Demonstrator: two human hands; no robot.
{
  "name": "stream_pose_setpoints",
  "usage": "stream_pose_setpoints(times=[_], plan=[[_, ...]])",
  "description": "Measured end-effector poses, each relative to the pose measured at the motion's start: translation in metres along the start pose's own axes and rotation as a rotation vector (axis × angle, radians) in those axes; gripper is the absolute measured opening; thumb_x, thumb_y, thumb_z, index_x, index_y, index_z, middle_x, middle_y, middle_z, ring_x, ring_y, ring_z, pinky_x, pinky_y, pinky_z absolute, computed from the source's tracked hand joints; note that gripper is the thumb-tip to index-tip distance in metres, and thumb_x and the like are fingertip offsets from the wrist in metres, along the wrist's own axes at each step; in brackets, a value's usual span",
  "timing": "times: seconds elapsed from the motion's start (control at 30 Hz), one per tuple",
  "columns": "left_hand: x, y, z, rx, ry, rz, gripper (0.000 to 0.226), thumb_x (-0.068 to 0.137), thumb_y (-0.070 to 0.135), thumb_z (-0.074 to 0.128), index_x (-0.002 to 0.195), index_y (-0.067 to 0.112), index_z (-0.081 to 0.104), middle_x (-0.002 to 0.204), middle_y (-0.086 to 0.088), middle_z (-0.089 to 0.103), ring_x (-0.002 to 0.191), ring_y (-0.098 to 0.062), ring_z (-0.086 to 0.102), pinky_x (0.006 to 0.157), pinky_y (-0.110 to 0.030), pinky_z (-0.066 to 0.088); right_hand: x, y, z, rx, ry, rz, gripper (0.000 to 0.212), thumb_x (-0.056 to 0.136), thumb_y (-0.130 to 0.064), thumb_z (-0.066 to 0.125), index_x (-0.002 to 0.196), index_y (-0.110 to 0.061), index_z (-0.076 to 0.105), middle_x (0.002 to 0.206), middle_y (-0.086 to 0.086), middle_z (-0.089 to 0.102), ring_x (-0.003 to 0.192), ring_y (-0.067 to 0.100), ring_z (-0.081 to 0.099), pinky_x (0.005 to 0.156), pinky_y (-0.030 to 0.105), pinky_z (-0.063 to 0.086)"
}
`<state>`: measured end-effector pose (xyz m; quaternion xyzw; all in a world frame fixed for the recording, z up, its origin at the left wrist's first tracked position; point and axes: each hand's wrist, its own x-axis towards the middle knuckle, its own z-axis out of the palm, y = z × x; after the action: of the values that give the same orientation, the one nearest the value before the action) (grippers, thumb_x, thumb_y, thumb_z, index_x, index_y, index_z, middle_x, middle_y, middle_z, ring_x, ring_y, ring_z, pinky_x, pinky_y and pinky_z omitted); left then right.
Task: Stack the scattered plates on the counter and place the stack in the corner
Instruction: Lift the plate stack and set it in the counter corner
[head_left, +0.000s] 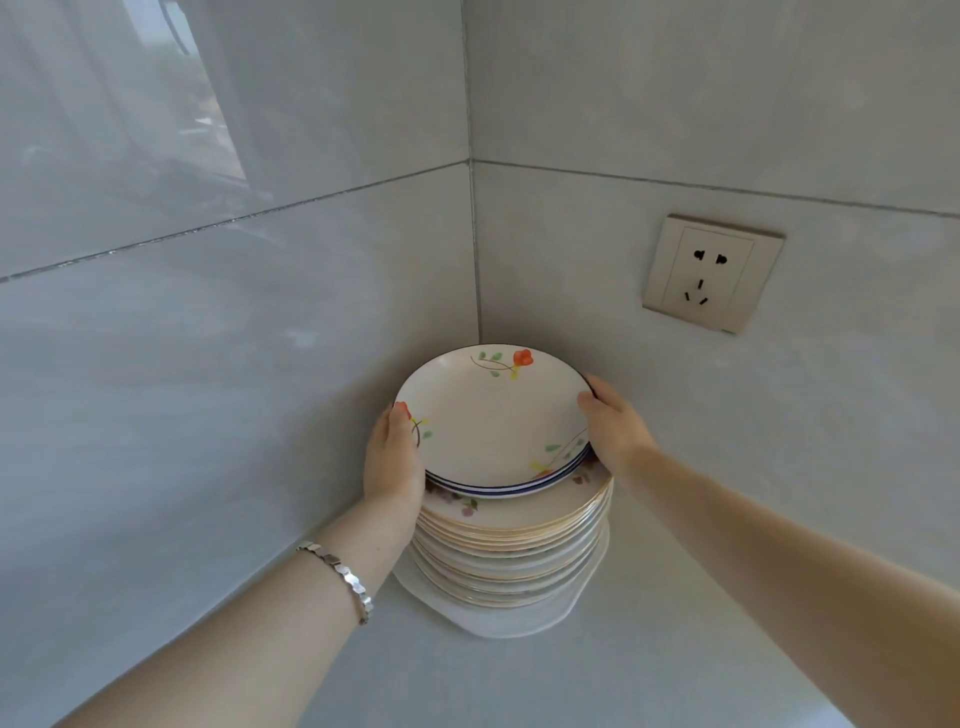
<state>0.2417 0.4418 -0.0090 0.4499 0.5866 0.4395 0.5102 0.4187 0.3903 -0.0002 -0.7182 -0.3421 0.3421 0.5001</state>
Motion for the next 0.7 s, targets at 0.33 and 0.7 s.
stream_pose_setpoints(times=[0.33, 0.7], plan=[[0.003, 0.002, -0.002, 0.152, -0.07, 0.05, 0.042, 0.101, 0.032, 0.025, 0.138, 0.021, 0.042, 0.14, -0.005, 0.05, 0.127, -0.026, 0.047, 0.108, -0.035, 0.036, 0.0, -0.001, -0.001, 0.013, 0.006, -0.018, 0.045, 0.094, -0.006, 0.03, 0.132, -0.02, 0.051, 0.124, 0.007, 0.057, 0.102, 0.021, 0.049, 0.086, 0.026, 0.038], [-0.004, -0.024, -0.007, -0.078, -0.081, -0.213, 0.053, 0.09, 0.055, 0.03, 0.14, 0.038, 0.035, 0.142, 0.002, 0.049, 0.13, -0.026, 0.046, 0.11, -0.047, 0.036, -0.038, 0.03, 0.002, 0.178, 0.065, 0.232, 0.044, 0.099, -0.032, 0.027, 0.14, -0.022, 0.038, 0.131, 0.009, 0.053, 0.111, 0.024, 0.05, 0.094, 0.033, 0.038]])
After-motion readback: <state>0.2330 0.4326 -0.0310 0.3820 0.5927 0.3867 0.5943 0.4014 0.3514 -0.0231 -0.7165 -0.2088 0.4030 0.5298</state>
